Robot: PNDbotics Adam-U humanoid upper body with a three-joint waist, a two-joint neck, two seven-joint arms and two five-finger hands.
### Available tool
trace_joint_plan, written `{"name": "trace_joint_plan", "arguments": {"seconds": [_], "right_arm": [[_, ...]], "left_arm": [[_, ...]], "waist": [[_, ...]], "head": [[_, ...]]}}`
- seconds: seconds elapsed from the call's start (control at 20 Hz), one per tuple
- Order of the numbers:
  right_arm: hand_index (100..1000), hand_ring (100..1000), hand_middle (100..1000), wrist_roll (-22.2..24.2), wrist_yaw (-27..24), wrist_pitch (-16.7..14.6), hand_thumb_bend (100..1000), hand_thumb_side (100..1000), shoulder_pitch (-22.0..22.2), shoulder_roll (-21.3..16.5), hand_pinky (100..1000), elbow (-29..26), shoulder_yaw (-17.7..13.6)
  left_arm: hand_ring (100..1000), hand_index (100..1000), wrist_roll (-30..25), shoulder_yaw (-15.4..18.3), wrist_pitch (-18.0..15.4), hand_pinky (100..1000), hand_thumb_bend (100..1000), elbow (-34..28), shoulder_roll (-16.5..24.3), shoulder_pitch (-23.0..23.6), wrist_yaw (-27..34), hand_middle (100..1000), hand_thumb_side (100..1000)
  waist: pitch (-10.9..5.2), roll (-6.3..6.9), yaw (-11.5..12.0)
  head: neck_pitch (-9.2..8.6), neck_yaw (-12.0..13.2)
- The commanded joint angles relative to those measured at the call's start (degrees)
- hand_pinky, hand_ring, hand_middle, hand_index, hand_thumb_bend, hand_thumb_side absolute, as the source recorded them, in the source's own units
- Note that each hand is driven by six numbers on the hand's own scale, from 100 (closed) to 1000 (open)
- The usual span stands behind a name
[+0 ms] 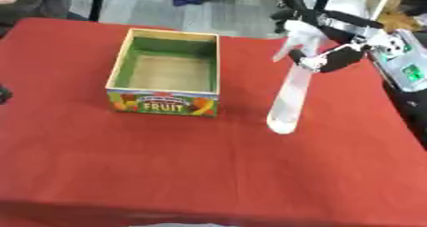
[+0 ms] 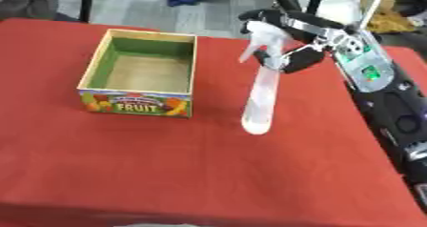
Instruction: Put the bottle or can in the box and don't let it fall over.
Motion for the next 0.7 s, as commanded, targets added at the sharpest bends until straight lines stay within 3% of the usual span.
{"name": "trace_joint_plan", "arguments": {"seconds": [0.05,0.7], "right_arm": [[787,926,933,8.78,0.59,-9.2,100,201,-1.07,-1.1,684,-0.33,-0.38],[623,791,789,7.45,1.63,-10.5,100,212,-0.95,-0.91,556,-0.51,-0.3]], "left_arm": [[619,728,-0.12,0.07,-0.06,723,294,-0.73,0.48,-0.85,0.22,528,666],[619,728,-0.21,0.03,-0.06,724,294,-0.7,0.48,-0.94,0.22,528,666]], "waist": [[-0.36,0.28,0.01],[-0.26,0.25,0.07]], "head": [[0.31,-0.13],[0.31,-0.27]]}}
